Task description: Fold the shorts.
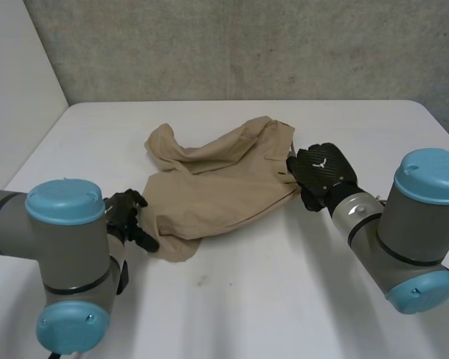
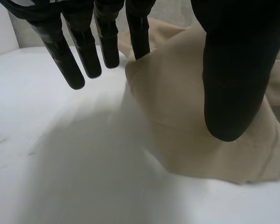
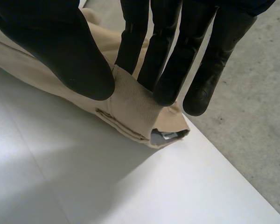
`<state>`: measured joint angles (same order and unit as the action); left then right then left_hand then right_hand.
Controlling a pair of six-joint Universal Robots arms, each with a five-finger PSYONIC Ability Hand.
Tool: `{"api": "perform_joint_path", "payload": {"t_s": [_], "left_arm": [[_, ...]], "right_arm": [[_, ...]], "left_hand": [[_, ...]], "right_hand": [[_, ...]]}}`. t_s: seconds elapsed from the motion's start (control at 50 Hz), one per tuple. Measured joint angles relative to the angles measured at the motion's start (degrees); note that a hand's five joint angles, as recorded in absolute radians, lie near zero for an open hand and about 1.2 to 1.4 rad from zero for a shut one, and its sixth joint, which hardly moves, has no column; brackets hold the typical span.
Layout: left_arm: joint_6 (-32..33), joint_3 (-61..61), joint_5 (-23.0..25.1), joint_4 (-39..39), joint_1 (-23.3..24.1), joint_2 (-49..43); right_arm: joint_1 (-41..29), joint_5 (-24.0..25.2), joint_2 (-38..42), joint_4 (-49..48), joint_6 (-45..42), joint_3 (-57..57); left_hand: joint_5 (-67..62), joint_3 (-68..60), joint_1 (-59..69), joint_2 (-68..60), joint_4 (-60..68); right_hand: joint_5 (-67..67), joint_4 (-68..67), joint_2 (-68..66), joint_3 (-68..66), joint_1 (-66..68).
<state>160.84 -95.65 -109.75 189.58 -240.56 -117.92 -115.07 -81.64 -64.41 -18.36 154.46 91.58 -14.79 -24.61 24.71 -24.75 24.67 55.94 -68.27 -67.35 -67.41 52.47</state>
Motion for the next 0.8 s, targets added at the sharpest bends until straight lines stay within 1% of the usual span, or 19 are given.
{"api": "perform_joint_path", "payload": {"t_s": [0.04,0.06,0.12,0.18,0.28,0.3,0.34,0.4,0.48,0.5,0.52,0.54,0.56,0.6,0.64,0.66,0.7,0.74,0.8], "left_arm": [[0.0,0.4,-0.3,0.2,-0.1,-0.3],[0.0,0.9,-0.6,0.5,-0.2,-0.5],[0.0,1.2,-0.8,0.8,-0.4,-0.6],[0.0,1.6,-1.0,1.2,-0.9,-0.6],[-0.2,1.6,-0.9,1.3,-1.4,-0.6],[-0.4,1.6,-0.7,1.3,-1.5,-0.5],[-0.5,1.6,-0.5,1.3,-1.6,-0.3],[-0.3,2.0,-0.1,0.8,-1.9,1.4],[0.1,2.3,1.8,-0.6,-2.1,5.7],[0.2,2.2,3.3,-1.5,-2.1,7.7],[0.2,2.2,3.3,-1.5,-2.1,7.7],[0.2,1.7,5.9,-3.1,-2.1,10.3],[0.1,1.3,6.6,-3.6,-2.0,11.0],[-0.1,-0.3,9.7,-5.9,-1.5,13.2],[-0.2,-0.8,10.3,-6.4,-1.3,13.6],[-0.4,-2.2,11.6,-7.6,-0.7,14.4],[-0.7,-4.1,12.7,-9.1,0.6,15.1],[-1.0,-5.5,12.7,-9.8,1.6,15.2],[-1.8,-6.9,11.1,-10.0,2.7,14.9]], "right_arm": [[0.0,-0.4,-0.3,0.0,0.4,0.2],[0.0,-0.9,-0.6,0.0,0.6,0.4],[-0.1,-1.5,-0.9,0.1,0.9,0.7],[-0.1,-2.4,-1.2,0.1,1.0,1.1],[-0.1,-3.3,-1.8,0.2,0.9,1.3],[-0.1,-3.4,-2.1,0.3,0.9,1.4],[-0.1,-3.6,-2.9,0.4,0.9,1.3],[0.0,-3.7,-5.1,0.6,0.8,1.2],[0.1,-3.6,-8.5,2.9,0.6,0.7],[0.2,-3.5,-9.8,4.3,0.6,0.4],[0.2,-3.5,-9.8,4.3,0.6,0.4],[0.1,-3.5,-11.0,5.7,0.6,0.2],[0.1,-3.5,-11.6,6.6,0.6,0.1],[-0.1,-3.5,-12.5,8.0,0.7,0.0],[-0.2,-3.5,-12.6,8.4,0.7,0.0],[-0.4,-3.5,-12.6,8.7,0.8,0.1],[-0.7,-3.6,-12.1,9.3,0.8,0.2],[-0.8,-3.7,-11.5,9.5,0.8,0.2],[-0.9,-4.0,-10.2,9.5,0.8,0.0]], "left_hand": [[-0.9,-0.9,0.9,-0.7,0.9],[-3.6,-3.6,3.9,-3.4,3.7],[-3.6,-3.6,3.9,-3.4,3.7],[-13.3,-13.8,14.8,-13.9,13.8],[-13.3,-13.8,14.8,-13.9,13.8],[-38.4,-38.8,40.1,-38.9,39.0],[-40.9,-42.2,41.4,-42.4,42.5],[-40.9,-43.4,41.4,-43.6,43.6],[-40.9,-43.4,41.4,-43.6,43.7],[-40.9,-43.4,41.4,-43.6,43.7],[-40.9,-43.4,41.4,-43.6,43.7],[-34.5,-34.5,33.4,-34.4,35.5],[-25.4,-26.0,22.6,-24.6,25.9],[-4.2,-4.7,0.2,-3.8,4.3],[-4.2,-4.7,0.2,-3.8,4.3],[1.8,0.9,-2.4,1.6,-1.6],[3.1,2.1,-2.4,2.6,-2.8],[4.0,2.8,-2.4,3.2,-3.4],[4.1,2.8,-2.4,3.3,-3.4]], "right_hand": [[0.0,0.0,0.0,0.0,0.0],[0.0,0.0,0.0,0.0,0.0],[0.0,0.0,0.0,0.0,0.0],[0.0,0.0,0.0,0.0,0.0],[0.0,0.0,0.0,0.0,0.0],[0.0,0.0,0.0,0.0,0.0],[0.0,0.0,0.0,0.0,0.0],[0.0,0.0,0.0,0.0,0.0],[0.0,0.0,0.0,0.0,0.0],[0.0,0.0,0.0,0.0,0.1],[0.0,0.0,0.0,0.0,0.1],[0.0,0.0,0.0,0.0,0.6],[0.0,0.0,0.0,0.0,0.6],[0.0,0.0,0.0,0.0,0.6],[0.0,0.0,0.0,0.0,0.6],[0.0,0.0,0.0,0.0,0.6],[0.0,0.0,0.0,0.0,0.6],[0.0,0.0,0.0,0.0,0.6],[0.0,0.0,0.0,0.0,0.6]]}}
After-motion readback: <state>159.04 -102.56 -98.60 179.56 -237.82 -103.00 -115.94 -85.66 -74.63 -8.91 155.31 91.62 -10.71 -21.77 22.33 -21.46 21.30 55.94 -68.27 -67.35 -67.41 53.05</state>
